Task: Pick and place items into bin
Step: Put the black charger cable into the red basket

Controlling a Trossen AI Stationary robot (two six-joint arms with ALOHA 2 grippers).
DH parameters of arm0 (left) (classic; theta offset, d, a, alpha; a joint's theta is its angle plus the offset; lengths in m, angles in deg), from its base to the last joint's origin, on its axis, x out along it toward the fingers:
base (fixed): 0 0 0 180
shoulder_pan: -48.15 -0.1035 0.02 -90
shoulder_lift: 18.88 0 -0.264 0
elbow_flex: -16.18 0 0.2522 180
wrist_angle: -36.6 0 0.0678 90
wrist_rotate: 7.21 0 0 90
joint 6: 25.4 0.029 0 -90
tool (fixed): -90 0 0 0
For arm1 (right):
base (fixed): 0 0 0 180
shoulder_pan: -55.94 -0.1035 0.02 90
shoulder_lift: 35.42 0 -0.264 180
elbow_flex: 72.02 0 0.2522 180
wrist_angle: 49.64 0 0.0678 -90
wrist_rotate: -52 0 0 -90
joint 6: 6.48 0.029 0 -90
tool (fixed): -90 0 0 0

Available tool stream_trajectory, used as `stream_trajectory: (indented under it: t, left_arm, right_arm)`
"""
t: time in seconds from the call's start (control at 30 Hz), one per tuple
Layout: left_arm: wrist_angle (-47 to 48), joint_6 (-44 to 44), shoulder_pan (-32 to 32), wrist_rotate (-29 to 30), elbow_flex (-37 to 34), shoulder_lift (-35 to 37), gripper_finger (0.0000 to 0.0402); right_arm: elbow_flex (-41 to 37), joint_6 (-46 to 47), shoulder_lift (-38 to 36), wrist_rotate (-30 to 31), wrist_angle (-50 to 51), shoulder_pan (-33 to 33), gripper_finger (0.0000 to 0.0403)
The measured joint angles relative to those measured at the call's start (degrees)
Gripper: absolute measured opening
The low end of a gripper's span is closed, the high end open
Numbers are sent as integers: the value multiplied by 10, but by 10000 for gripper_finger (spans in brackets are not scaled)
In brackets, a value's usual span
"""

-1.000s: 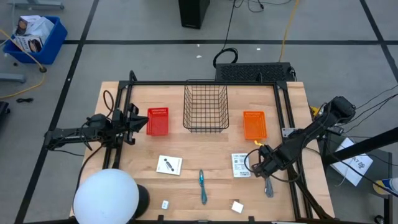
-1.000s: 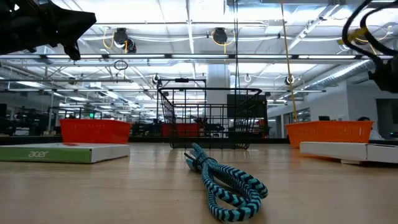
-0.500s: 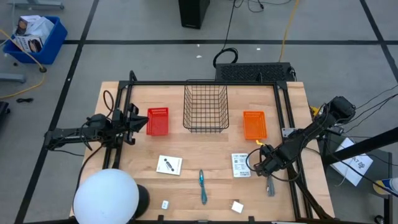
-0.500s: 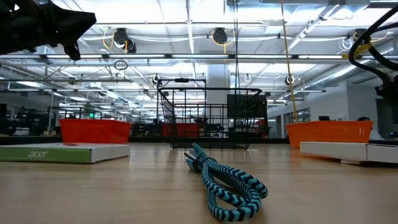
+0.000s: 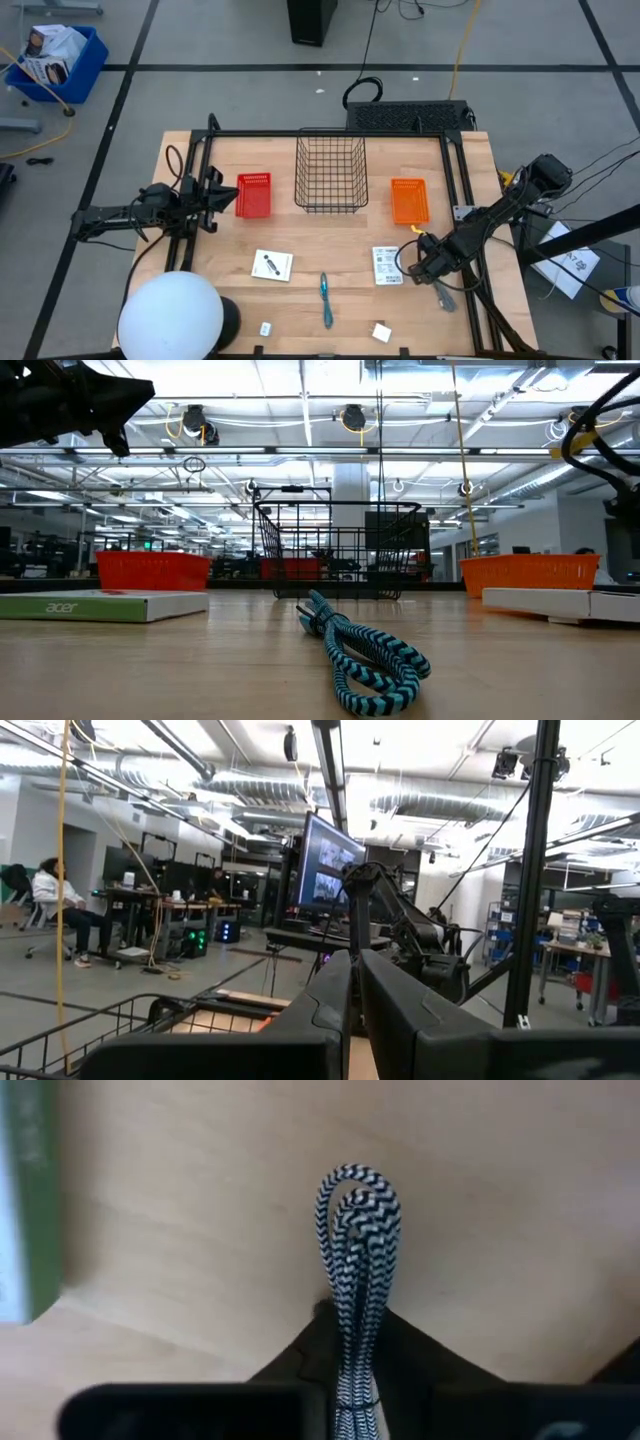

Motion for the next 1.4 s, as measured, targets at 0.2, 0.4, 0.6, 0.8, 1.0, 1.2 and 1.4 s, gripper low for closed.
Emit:
stream_trajectory:
  t: [0.2,0.4,0.6,0.8,1.0,1.2,1.4]
  left_arm:
    - [-3,-24,0,0,0,0,31]
    - [1,-51,0,0,0,0,37]
    - [20,-86,0,-16,0,0,100]
    - [48,-122,0,-17,0,0,170]
    - [58,-122,0,-18,0,0,192]
    - [67,-148,0,-45,0,0,191]
    - [71,-166,0,-43,0,-31,192]
  right_arm:
    - [-1,-7,-14,43,-17,1,21]
    - [-1,-17,-34,77,-30,1,21]
    - [-1,-44,-49,119,-75,1,16]
    - [-1,-83,-64,162,-132,2,15]
    - [-1,-149,-88,226,-201,2,15]
    - [-1,-224,-104,276,-253,6,15]
    - [-1,-375,-106,301,-398,40,15]
